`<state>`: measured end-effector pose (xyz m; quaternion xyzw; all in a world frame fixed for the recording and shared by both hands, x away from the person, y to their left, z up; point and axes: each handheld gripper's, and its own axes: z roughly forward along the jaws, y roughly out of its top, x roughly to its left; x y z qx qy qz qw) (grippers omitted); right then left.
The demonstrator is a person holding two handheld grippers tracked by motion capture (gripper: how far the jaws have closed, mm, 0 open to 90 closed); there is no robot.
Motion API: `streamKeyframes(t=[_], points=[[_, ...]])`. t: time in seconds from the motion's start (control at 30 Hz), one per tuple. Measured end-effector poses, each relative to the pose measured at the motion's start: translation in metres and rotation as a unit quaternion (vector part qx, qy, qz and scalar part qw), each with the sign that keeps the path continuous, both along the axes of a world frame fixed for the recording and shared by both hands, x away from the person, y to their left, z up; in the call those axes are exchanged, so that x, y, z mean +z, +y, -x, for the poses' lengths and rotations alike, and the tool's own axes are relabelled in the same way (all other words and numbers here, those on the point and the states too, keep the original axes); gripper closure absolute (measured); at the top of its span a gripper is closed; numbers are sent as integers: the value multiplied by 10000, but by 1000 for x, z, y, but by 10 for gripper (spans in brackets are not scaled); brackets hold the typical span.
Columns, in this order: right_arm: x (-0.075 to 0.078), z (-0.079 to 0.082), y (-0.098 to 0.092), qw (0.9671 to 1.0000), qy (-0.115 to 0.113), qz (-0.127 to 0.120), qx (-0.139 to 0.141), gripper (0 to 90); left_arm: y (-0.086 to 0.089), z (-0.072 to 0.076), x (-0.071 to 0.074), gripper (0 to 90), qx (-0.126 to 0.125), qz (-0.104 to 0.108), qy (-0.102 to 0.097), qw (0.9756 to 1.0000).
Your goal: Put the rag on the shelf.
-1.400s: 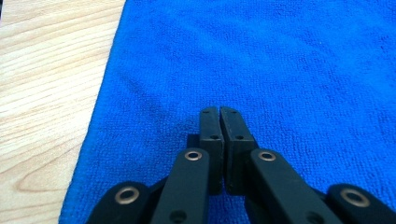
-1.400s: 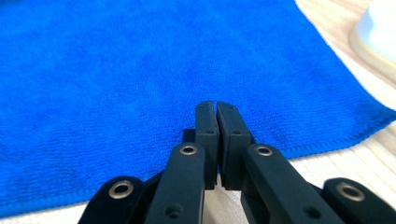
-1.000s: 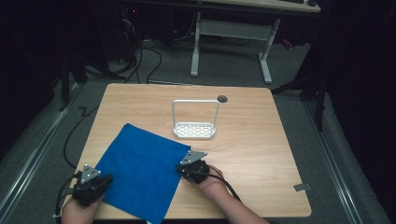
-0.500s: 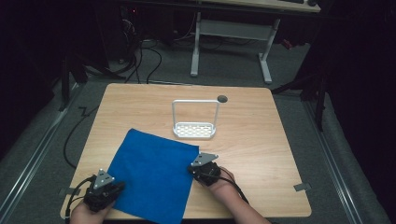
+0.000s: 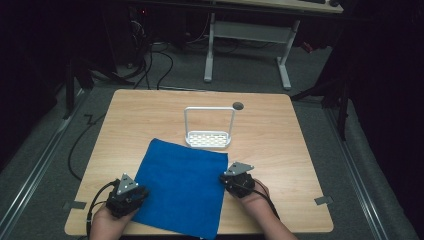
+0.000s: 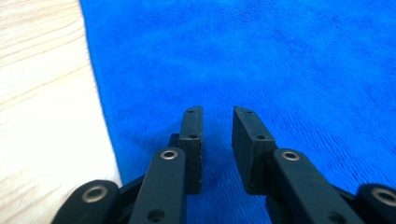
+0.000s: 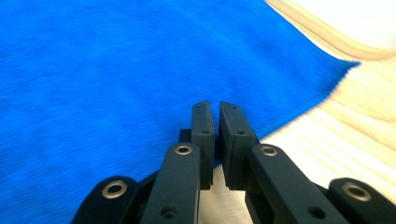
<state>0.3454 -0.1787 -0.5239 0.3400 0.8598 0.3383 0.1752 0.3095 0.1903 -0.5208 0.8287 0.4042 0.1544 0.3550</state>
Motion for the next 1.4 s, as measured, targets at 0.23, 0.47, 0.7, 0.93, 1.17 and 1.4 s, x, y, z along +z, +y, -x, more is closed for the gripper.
streamKeyframes(t=[0.23, 0.47, 0.7, 0.93, 1.17, 1.4], points=[[-2, 18, 19, 9990, -18, 60, 437, 845, -5, -2, -4, 739, -83, -67, 98, 9999], [-1, 11, 4, 9999, 90, -8, 140, 844, -22, 10, -2, 745, -647, -44, 228, 9976], [-1, 4, -8, 9999, 126, -67, -84, 843, -46, 17, 0, 746, -1296, 128, 402, 9907], [-1, 11, -19, 9998, 126, -23, -145, 843, -38, 10, 10, 708, -903, 318, -24, 9954], [-1, 21, -36, 9993, 90, -15, -365, 840, -44, -13, 2, 706, -560, 347, 11, 9978], [0, 31, -64, 9969, 78, -16, -781, 836, -77, -16, -4, 721, -1203, 165, 235, 9923]])
